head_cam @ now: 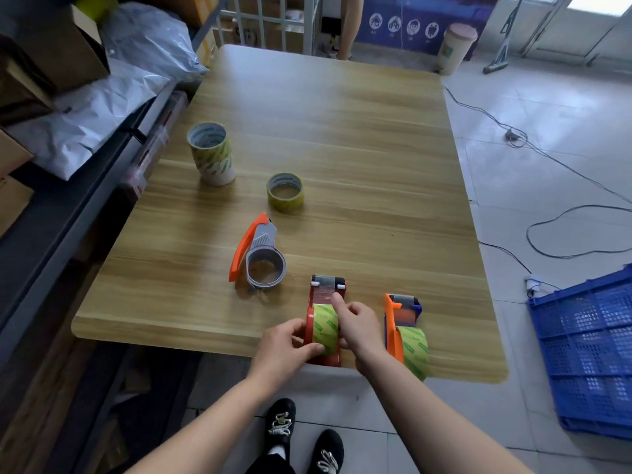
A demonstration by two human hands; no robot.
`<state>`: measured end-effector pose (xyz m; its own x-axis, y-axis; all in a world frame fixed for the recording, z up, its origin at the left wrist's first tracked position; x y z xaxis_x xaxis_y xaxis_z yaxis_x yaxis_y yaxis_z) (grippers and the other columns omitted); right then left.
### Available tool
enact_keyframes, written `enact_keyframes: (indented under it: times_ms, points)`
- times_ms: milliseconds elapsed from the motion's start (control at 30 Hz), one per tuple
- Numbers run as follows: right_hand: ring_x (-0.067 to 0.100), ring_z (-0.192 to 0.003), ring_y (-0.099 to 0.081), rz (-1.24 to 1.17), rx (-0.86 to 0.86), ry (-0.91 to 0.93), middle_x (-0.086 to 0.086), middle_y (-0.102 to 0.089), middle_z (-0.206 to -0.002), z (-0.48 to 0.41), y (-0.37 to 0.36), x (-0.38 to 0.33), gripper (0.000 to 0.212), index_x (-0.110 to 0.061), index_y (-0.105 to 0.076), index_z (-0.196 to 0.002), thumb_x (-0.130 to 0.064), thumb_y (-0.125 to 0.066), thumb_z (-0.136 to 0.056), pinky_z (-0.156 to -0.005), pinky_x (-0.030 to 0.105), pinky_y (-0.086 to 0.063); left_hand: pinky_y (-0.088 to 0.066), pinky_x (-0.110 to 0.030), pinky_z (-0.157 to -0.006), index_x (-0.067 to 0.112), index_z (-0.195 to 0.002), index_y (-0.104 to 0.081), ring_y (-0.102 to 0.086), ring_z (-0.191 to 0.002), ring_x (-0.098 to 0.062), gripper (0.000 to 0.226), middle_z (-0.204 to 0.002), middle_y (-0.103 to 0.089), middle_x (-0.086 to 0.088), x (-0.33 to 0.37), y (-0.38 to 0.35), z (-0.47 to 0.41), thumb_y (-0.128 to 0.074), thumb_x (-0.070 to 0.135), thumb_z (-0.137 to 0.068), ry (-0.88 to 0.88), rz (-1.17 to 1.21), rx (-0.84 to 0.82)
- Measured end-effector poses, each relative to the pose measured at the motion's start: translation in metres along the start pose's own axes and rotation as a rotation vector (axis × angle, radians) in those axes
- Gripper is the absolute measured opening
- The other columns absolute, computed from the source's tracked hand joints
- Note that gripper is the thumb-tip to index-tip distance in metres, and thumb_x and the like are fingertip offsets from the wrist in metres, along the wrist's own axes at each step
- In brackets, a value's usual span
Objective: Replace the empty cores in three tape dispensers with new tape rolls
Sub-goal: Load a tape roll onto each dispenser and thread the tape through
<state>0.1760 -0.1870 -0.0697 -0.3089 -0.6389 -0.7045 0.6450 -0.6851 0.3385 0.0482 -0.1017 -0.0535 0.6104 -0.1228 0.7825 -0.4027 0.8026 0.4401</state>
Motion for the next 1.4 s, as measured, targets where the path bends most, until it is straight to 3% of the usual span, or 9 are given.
enact_keyframes:
  times_ms: [133,267,367,500,667,900,1167,1267,1400]
  points:
    - [0.029,-0.087,-0.067,0.009,-0.017,0.067,0.004,-0.066,-0.081,0.007,0.000,-0.002,0.023,-0.017,-0.063,-0.079,-0.039,-0.069,-0.079,-0.076,0.052,-0.058,-0.052,-0.020,-0.069,0.029,-0.095,-0.072,-0.067,-0.076,0.000,0.017,-0.083,-0.074,0.012,0.005,-0.002,0.000,-0.072,0.019,-0.081,-0.005,-0.032,-0.008]
    - [0.026,-0.086,-0.068,0.043,-0.066,0.076,0.007,-0.067,-0.089,0.009,0.002,-0.008,0.017,-0.017,-0.063,-0.085,-0.031,-0.073,-0.082,-0.070,0.048,-0.061,-0.049,-0.014,-0.067,0.028,-0.099,-0.072,-0.067,-0.079,0.003,0.022,-0.085,-0.074,0.013,0.005,-0.001,-0.001,-0.066,0.012,-0.085,-0.031,-0.018,-0.084]
    - [0.030,-0.087,-0.069,-0.014,-0.094,0.054,0.012,-0.066,-0.093,0.011,0.005,-0.008,0.019,-0.013,-0.062,-0.090,-0.027,-0.073,-0.083,-0.067,0.047,-0.061,-0.054,-0.023,-0.074,0.031,-0.098,-0.071,-0.068,-0.080,-0.001,0.023,-0.085,-0.074,0.012,0.001,0.000,-0.004,-0.065,0.012,-0.085,-0.032,-0.015,-0.111]
    - [0.023,-0.098,-0.063,0.065,-0.198,0.113,0.003,-0.058,-0.104,0.013,0.009,-0.011,0.046,-0.016,-0.051,-0.117,-0.024,-0.077,-0.079,-0.076,0.040,-0.061,-0.054,-0.030,-0.076,0.029,-0.098,-0.071,-0.067,-0.081,-0.006,0.021,-0.086,-0.073,0.010,0.000,0.000,-0.008,-0.065,0.013,-0.085,-0.059,-0.072,-0.111]
    - [0.022,-0.124,-0.049,0.267,-0.374,0.184,0.005,-0.046,-0.141,0.016,0.006,-0.010,0.087,-0.023,-0.038,-0.144,-0.018,-0.081,-0.068,-0.099,0.043,-0.050,-0.054,-0.033,-0.075,0.023,-0.096,-0.072,-0.066,-0.081,-0.012,0.016,-0.086,-0.073,0.007,0.001,-0.002,-0.007,-0.064,0.014,-0.086,-0.087,-0.104,-0.094]
    - [0.021,-0.132,-0.043,0.579,-0.337,0.300,0.004,-0.042,-0.147,0.016,0.011,-0.022,0.085,-0.019,-0.034,-0.147,-0.020,-0.079,-0.076,-0.110,0.036,-0.039,-0.054,-0.034,-0.081,0.020,-0.103,-0.070,-0.066,-0.087,-0.010,0.017,-0.093,-0.073,0.006,0.002,-0.001,-0.011,-0.064,0.017,-0.087,-0.063,-0.151,-0.142]
    - [0.022,-0.135,-0.040,0.672,-0.333,0.342,0.007,-0.039,-0.149,0.024,0.018,-0.038,0.087,-0.016,-0.029,-0.148,-0.026,-0.078,-0.077,-0.108,0.034,-0.036,-0.051,-0.030,-0.091,0.023,-0.112,-0.067,-0.063,-0.100,-0.009,0.030,-0.109,-0.070,0.005,0.012,0.008,-0.013,-0.070,0.027,-0.083,-0.009,-0.278,-0.183]
    - [0.022,-0.132,-0.042,0.753,-0.286,0.415,0.007,-0.043,-0.146,0.029,0.020,-0.052,0.075,-0.015,-0.034,-0.146,-0.030,-0.072,-0.083,-0.107,0.033,-0.036,-0.048,-0.026,-0.092,0.016,-0.125,-0.060,-0.060,-0.108,-0.011,0.045,-0.119,-0.066,0.000,0.016,0.020,-0.017,-0.069,0.030,-0.083,0.012,-0.371,-0.091]
    - [0.024,-0.130,-0.044,0.833,-0.261,0.487,0.008,-0.048,-0.141,0.035,0.012,-0.078,0.064,-0.015,-0.042,-0.141,-0.036,-0.066,-0.086,-0.107,0.036,-0.038,-0.049,-0.035,-0.093,0.017,-0.120,-0.062,-0.060,-0.108,-0.019,0.041,-0.118,-0.065,-0.003,0.024,0.046,-0.022,-0.067,0.035,-0.085,-0.009,-0.592,0.049]
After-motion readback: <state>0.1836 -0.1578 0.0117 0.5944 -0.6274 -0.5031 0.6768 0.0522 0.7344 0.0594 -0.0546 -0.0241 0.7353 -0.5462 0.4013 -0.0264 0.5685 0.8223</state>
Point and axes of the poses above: each hand's wrist, its own z-axis away from the middle knuckle, its own y-axis out of the back of the hand, x = y × z, the point moved 4 cm from there along -z, towards the middle knuckle
